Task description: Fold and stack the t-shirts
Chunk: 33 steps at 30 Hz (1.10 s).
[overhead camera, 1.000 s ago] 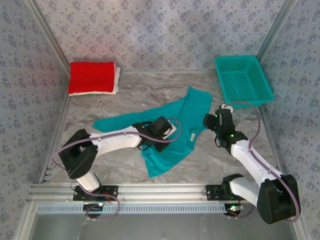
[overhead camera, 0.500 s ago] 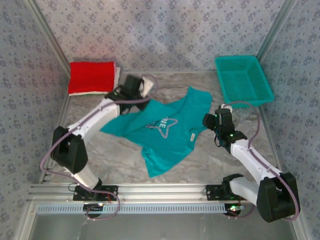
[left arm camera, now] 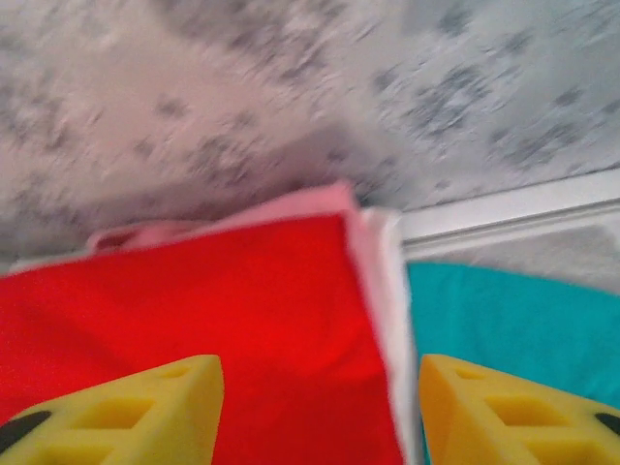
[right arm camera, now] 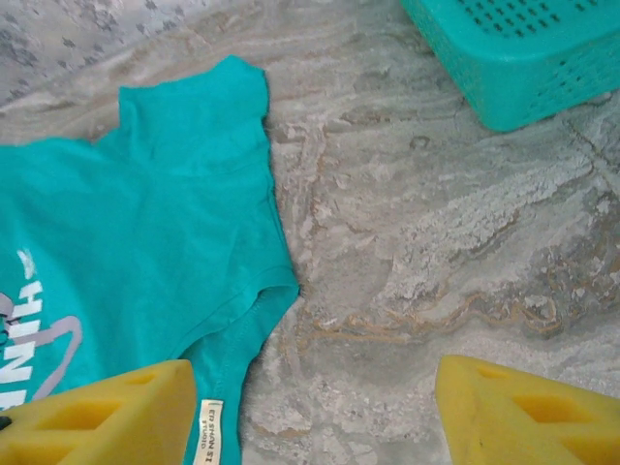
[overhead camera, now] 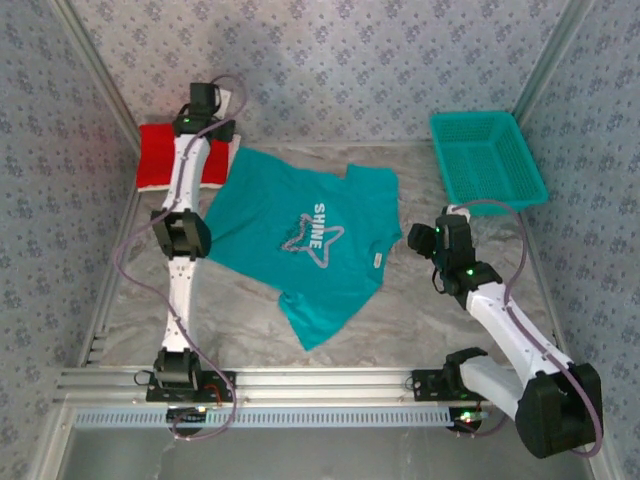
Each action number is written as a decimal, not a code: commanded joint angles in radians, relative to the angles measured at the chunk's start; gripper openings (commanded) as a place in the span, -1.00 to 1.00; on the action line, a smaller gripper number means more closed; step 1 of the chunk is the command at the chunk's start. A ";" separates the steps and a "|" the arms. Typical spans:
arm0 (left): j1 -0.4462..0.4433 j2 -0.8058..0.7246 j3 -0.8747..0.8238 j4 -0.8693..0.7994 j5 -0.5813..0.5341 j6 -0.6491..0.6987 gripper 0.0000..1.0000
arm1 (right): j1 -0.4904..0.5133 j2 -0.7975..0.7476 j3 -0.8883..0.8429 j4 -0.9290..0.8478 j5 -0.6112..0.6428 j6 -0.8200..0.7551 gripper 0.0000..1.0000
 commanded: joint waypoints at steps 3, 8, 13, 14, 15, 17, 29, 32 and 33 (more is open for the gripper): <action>-0.002 -0.440 -0.375 0.112 0.112 -0.106 0.32 | 0.022 0.010 0.054 -0.065 0.010 -0.031 0.38; -0.006 -0.903 -1.063 0.455 0.283 -0.230 0.53 | 0.063 0.149 0.151 -0.104 -0.035 -0.066 0.34; -0.092 -1.220 -1.577 0.498 0.208 -0.334 0.37 | 0.148 0.359 0.299 -0.132 -0.071 -0.109 -0.27; -0.097 -1.264 -1.668 0.498 0.203 -0.374 0.32 | 0.161 0.403 0.332 -0.144 -0.083 -0.105 -0.43; -0.098 -1.295 -1.745 0.498 0.210 -0.408 0.30 | 0.166 0.441 0.354 -0.153 -0.103 -0.098 -0.62; -0.102 -1.343 -1.879 0.493 0.230 -0.444 0.24 | 0.176 0.528 0.411 -0.173 -0.138 -0.065 -0.91; -0.266 -1.321 -2.145 0.610 0.303 -0.548 0.02 | 0.193 0.890 0.601 -0.278 -0.132 0.104 -1.00; -0.303 -1.319 -2.167 0.644 0.314 -0.600 0.00 | 0.165 0.946 0.623 -0.293 -0.129 0.127 -1.00; -0.313 -1.328 -2.176 0.657 0.314 -0.614 0.00 | 0.154 0.962 0.631 -0.300 -0.129 0.131 -1.00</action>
